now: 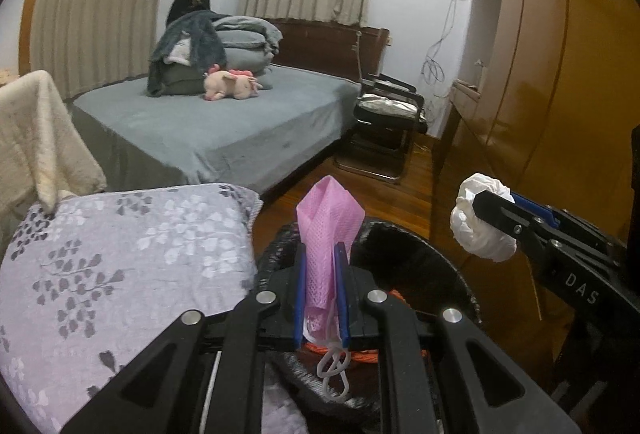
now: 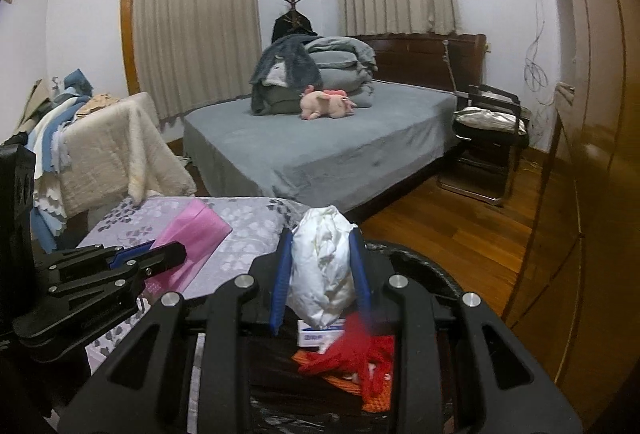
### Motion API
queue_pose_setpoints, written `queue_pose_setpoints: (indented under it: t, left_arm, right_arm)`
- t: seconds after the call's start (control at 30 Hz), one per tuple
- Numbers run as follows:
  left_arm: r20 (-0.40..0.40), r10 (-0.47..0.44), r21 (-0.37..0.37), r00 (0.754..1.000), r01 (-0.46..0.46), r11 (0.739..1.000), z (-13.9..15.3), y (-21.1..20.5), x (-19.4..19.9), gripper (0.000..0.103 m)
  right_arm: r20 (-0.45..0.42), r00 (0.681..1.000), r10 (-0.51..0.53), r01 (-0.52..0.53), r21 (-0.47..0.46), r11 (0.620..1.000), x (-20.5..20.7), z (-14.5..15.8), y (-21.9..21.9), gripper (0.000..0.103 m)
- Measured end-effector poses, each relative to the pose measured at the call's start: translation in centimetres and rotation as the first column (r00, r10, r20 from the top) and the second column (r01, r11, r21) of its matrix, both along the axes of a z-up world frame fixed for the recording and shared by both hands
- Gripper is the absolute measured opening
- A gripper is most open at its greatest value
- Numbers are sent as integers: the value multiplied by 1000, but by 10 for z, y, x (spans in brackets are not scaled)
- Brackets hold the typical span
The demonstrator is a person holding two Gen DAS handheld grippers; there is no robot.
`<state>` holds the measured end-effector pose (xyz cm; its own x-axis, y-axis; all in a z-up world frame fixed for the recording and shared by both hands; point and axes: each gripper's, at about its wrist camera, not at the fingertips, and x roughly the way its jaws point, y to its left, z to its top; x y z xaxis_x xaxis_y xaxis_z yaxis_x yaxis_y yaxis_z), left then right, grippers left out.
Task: Collect trash
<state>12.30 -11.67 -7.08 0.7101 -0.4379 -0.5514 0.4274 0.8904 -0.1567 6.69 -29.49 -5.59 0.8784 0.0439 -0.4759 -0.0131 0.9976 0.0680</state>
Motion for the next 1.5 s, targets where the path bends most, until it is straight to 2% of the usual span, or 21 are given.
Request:
queue_pose_setpoints:
  t: [0.63, 0.8, 0.83, 0.87, 0.9, 0.93, 1.07, 1.17, 1.23, 1.27, 1.3, 1.4, 1.5]
  left_arm:
    - [-41, -105, 20, 994, 106, 994, -39, -69, 48, 13]
    - [-63, -125, 16, 990, 126, 992, -48, -78, 58, 15]
    - [-72, -130, 11, 989, 131, 991, -50, -79, 61, 17]
    - [-82, -137, 5, 987, 138, 990, -52, -80, 63, 24]
    - [-88, -138, 4, 987, 139, 990, -53, -80, 65, 31]
    - [-92, -138, 4, 986, 139, 990, -55, -80, 66, 34]
    - [-95, -133, -6, 987, 133, 991, -54, -75, 66, 51]
    - [-85, -113, -5, 990, 113, 994, -49, -66, 64, 65]
    - [-73, -92, -4, 993, 92, 996, -43, -58, 62, 71]
    - [-67, -77, -2, 995, 77, 997, -40, -53, 60, 78]
    - [-61, -64, 1, 996, 64, 998, -37, -49, 59, 85]
    - [-39, -23, 5, 999, 23, 1000, -24, -32, 50, 93]
    - [-28, 12, 14, 1000, -11, 1000, -14, -16, 44, 97]
  right_arm:
    - [-83, 993, -78, 78, -4, 997, 35, -43, -45, 28]
    - [-113, 989, -100, 99, -10, 995, 47, -60, -56, 33]
    - [-122, 987, -102, 101, -12, 995, 49, -64, -58, 36]
    - [-130, 986, -108, 107, -15, 994, 50, -67, -59, 40]
    - [-134, 984, -113, 112, -16, 994, 51, -69, -61, 40]
    - [-138, 983, -120, 119, -15, 993, 51, -71, -64, 40]
    - [-131, 982, -137, 137, -8, 991, 48, -71, -70, 55]
    - [-114, 982, -148, 149, -1, 989, 42, -66, -73, 77]
    - [-104, 983, -149, 151, 3, 989, 37, -60, -73, 87]
    - [-102, 983, -150, 151, 4, 988, 36, -57, -73, 92]
    - [-98, 985, -145, 147, 9, 989, 34, -54, -72, 92]
    - [-91, 988, -127, 129, 21, 991, 29, -42, -65, 96]
    - [-82, 991, -106, 109, 32, 994, 23, -30, -56, 97]
